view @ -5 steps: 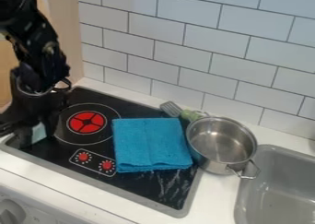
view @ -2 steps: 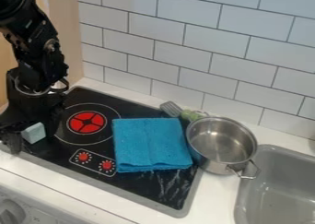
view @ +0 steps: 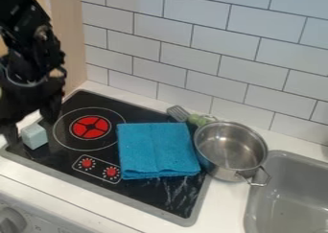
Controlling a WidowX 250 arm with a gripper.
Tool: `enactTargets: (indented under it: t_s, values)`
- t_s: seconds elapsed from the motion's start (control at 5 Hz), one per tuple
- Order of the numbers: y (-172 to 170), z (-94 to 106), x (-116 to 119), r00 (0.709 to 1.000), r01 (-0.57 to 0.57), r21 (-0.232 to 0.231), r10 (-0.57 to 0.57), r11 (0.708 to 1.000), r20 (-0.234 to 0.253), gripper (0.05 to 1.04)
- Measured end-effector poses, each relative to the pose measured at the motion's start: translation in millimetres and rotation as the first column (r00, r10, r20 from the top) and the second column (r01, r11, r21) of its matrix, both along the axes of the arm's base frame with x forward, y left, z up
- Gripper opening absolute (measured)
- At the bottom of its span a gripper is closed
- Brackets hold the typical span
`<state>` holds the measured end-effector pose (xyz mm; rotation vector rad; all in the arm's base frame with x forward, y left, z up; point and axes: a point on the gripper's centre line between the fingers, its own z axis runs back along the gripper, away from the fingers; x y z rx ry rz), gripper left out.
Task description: Move the square to the bottom left of the stove
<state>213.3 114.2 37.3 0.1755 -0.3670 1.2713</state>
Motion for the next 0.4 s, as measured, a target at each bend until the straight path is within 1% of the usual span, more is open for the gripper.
enactTargets:
  t_s: [0.2,0.4]
  values:
    - [0.1,12.4,3.1,0.999,0.027,0.030,-0.027,0.999,0.032,0.999]
    - [0.6,20.8,1.0,0.999,0.015,0.050,-0.017,0.999,0.039,0.999]
